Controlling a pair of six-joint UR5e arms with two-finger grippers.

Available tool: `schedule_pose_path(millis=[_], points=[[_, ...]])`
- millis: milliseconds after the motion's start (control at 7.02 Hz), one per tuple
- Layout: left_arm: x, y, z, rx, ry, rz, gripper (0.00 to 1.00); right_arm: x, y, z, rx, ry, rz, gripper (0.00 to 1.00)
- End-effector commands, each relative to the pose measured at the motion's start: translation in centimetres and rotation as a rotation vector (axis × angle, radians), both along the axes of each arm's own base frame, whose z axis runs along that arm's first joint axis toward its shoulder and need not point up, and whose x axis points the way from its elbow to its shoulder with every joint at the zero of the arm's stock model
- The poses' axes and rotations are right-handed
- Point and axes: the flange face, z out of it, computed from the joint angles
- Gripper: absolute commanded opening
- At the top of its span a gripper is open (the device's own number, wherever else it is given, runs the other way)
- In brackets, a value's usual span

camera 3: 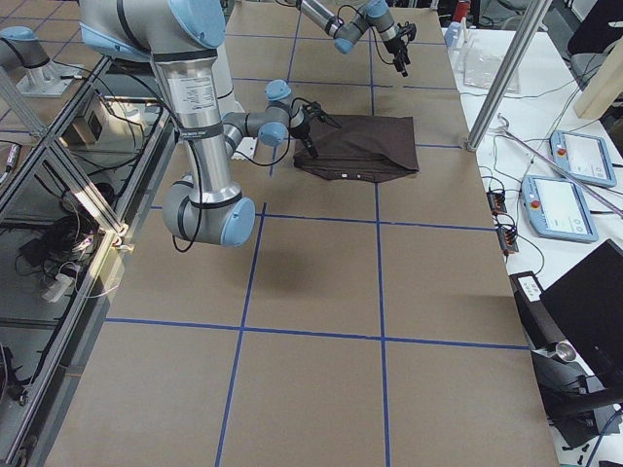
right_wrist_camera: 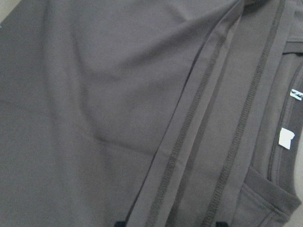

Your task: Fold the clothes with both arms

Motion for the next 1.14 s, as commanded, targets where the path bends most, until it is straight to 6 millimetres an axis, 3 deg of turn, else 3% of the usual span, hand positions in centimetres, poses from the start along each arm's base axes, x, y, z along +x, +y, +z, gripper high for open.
schedule_pose_path(millis=[0,428,570,713,855,998], points=[[0.1,0.1,0.0,0.000,0.000,0.002,1.00,-1.1,0.6,-0.1,0.020,0.019,-0.030,0.49],[0.0,0.1,0.2,-0.001,-0.001,0.002,1.00,-1.8,2.2,0.5,0.020,0.030,-0.056,0.46],[0.0,0.1,0.2,-0.001,-0.001,0.002,1.00,-1.9,2.5,0.6,0.018,0.035,-0.060,0.38],[0.0,0.1,0.2,-0.001,-0.001,0.002,1.00,-1.9,2.4,0.4,0.014,0.047,-0.060,0.11],[0.1,0.1,0.3,-0.002,-0.002,0.002,1.00,-1.7,2.3,0.1,0.017,0.041,-0.058,0.00],[0.0,0.1,0.2,-0.002,-0.001,0.001,1.00,-1.5,1.9,0.1,0.016,0.041,-0.050,0.00]])
